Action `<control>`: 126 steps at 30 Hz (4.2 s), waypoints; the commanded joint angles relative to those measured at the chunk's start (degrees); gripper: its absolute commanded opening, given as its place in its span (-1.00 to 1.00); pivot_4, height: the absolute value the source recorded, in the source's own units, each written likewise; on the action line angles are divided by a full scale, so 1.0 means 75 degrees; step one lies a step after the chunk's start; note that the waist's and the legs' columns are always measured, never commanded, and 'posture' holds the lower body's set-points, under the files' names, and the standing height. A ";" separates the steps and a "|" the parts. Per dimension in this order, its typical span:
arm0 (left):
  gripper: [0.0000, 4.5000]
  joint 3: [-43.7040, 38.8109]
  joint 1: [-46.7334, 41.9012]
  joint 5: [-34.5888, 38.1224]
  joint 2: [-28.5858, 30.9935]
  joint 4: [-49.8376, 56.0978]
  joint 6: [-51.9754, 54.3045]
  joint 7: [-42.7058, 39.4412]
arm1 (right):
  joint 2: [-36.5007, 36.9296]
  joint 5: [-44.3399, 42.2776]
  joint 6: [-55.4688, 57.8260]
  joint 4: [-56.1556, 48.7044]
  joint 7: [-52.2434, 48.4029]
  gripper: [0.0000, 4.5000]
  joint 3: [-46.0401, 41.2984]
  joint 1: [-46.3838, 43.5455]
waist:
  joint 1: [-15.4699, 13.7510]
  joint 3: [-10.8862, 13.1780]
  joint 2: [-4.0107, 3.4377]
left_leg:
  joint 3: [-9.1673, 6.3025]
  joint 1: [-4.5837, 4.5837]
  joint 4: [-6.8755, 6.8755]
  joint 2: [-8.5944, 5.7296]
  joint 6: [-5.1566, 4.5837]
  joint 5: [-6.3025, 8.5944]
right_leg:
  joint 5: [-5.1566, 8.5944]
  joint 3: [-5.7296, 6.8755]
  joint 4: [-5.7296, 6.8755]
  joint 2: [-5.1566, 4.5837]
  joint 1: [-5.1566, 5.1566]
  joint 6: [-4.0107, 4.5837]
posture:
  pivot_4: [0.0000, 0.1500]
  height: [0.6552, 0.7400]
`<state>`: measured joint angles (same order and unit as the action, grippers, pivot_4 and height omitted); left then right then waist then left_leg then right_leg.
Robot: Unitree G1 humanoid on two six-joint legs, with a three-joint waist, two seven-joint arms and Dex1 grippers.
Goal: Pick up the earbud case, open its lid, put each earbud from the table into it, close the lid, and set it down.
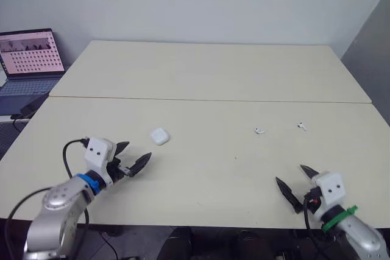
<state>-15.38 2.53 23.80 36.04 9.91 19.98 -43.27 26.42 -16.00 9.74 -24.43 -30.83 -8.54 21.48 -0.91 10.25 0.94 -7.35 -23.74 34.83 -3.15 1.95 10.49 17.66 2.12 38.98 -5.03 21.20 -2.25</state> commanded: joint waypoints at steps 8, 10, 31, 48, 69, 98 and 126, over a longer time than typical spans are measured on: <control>0.99 0.1337 -0.2450 -0.0912 0.0359 -0.2737 -0.1220 -0.1506 | 0.1167 -0.1737 0.2473 -0.1222 -0.1534 1.00 0.1246 -0.2458 | 0.0072 0.0005 0.0009 | -0.0002 -0.0012 0.0000 -0.0003 -0.0008 -0.0005 | -0.0035 0.0007 -0.0004 0.0014 0.0005 -0.0058 | 1.00 1.00; 0.99 0.1482 -0.2847 -0.1051 0.0278 -0.3212 -0.1346 -0.1541 | 0.1219 -0.1773 0.2765 -0.1258 -0.1523 1.00 0.1430 -0.2959 | 0.0089 0.0007 0.0013 | 0.0000 -0.0020 -0.0001 -0.0004 -0.0008 -0.0005 | -0.0036 0.0008 -0.0006 0.0015 0.0013 -0.0056 | 1.00 1.00; 0.21 0.2093 -0.3799 -0.1791 0.0091 -0.5317 -0.1966 -0.2124 | 0.1293 -0.2050 0.3403 -0.1176 -0.1458 1.00 0.1249 -0.3815 | 0.0124 0.0009 0.0017 | 0.0006 -0.0015 0.0004 -0.0015 -0.0013 -0.0009 | -0.0047 0.0012 0.0000 0.0014 0.0014 -0.0091 | 1.00 1.00; 0.21 0.2565 -0.5920 -0.3690 -0.0936 -0.6431 -1.0956 -0.0627 | 0.0055 -0.3644 0.5320 0.0075 -0.0319 1.00 0.0789 -0.6215 | 0.0142 0.0030 0.0053 | 0.0026 -0.0026 0.0004 -0.0031 -0.0010 -0.0013 | -0.0076 0.0007 -0.0004 0.0004 0.0023 -0.0066 | 1.00 1.00; 0.21 0.3442 -0.7015 -0.4739 -0.0871 -0.8169 -1.3260 0.0979 | -0.1255 -0.3846 0.6560 0.1212 0.0294 1.00 0.1221 -0.7752 | 0.0344 0.0031 0.0052 | 0.0032 -0.0026 0.0006 -0.0032 -0.0018 -0.0016 | -0.0095 0.0009 0.0009 0.0014 0.0032 -0.0110 | 1.00 1.00; 1.00 0.4561 -0.6963 -0.2804 -0.0730 -0.7585 -1.1890 -0.0082 | -0.0791 -0.3112 0.6034 0.1638 0.0100 -0.63 0.1315 -0.7685 | 0.0362 0.0031 0.0052 | 0.0033 -0.0026 0.0006 -0.0031 -0.0018 -0.0016 | -0.0096 0.0005 0.0012 0.0015 0.0034 -0.0110 | 1.00 1.00; -0.41 0.4507 -0.7158 -0.2577 -0.0724 -0.4704 -0.4504 -0.3760 | 0.0606 0.2155 0.2709 0.1627 -0.2035 -0.63 0.4618 -0.8296 | 0.0470 0.0043 0.0034 | 0.0033 -0.0028 0.0007 -0.0019 -0.0017 -0.0017 | -0.0089 -0.0001 0.0007 0.0029 0.0038 -0.0119 | 1.00 1.00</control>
<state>19.73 -49.44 4.81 31.03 -25.55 -12.47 -71.92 31.15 -0.56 31.50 -8.97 -45.37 26.22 -38.99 2.61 10.57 1.19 -7.10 -23.95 34.88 -3.29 1.83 10.37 17.00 2.10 39.04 -4.82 21.50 -3.14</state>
